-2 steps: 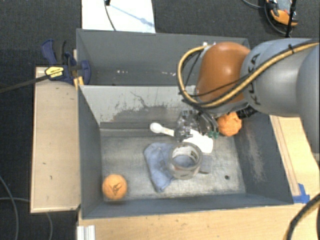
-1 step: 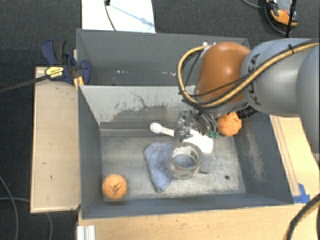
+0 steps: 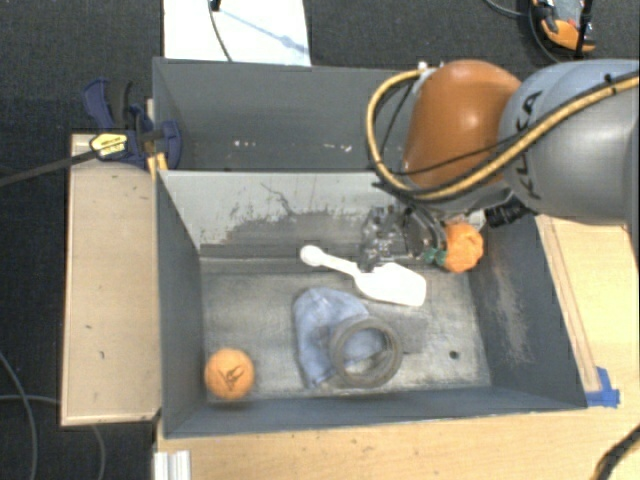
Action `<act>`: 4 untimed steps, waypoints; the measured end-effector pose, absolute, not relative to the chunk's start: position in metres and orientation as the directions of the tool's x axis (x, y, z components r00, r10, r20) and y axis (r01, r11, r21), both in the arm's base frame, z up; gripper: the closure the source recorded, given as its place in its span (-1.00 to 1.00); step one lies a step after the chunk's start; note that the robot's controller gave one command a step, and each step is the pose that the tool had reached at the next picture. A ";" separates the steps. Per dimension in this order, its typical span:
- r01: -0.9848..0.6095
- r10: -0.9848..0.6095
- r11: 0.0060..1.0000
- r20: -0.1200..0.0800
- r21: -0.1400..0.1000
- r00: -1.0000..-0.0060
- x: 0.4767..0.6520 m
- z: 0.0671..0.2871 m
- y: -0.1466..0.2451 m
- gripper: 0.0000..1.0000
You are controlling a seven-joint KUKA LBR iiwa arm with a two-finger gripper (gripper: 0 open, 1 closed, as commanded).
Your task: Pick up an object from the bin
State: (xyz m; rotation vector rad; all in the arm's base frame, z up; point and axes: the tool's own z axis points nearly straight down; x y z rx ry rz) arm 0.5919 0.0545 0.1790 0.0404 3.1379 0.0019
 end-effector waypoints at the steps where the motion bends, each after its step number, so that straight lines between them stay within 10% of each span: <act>1: -0.041 -0.041 0.999 -0.005 0.000 -0.999 0.594 0.155 0.058 1.00; 2: -0.008 -0.008 1.000 -0.002 0.001 -1.000 0.591 0.128 0.057 -1.00; 3: -0.007 -0.007 1.000 -0.002 0.001 -1.000 0.591 0.128 0.057 -1.00; 4: -0.019 -0.019 1.000 0.013 0.003 -1.000 0.580 0.081 0.058 1.00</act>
Offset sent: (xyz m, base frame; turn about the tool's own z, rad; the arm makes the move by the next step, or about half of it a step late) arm -0.0011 0.0028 -0.0512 -0.0347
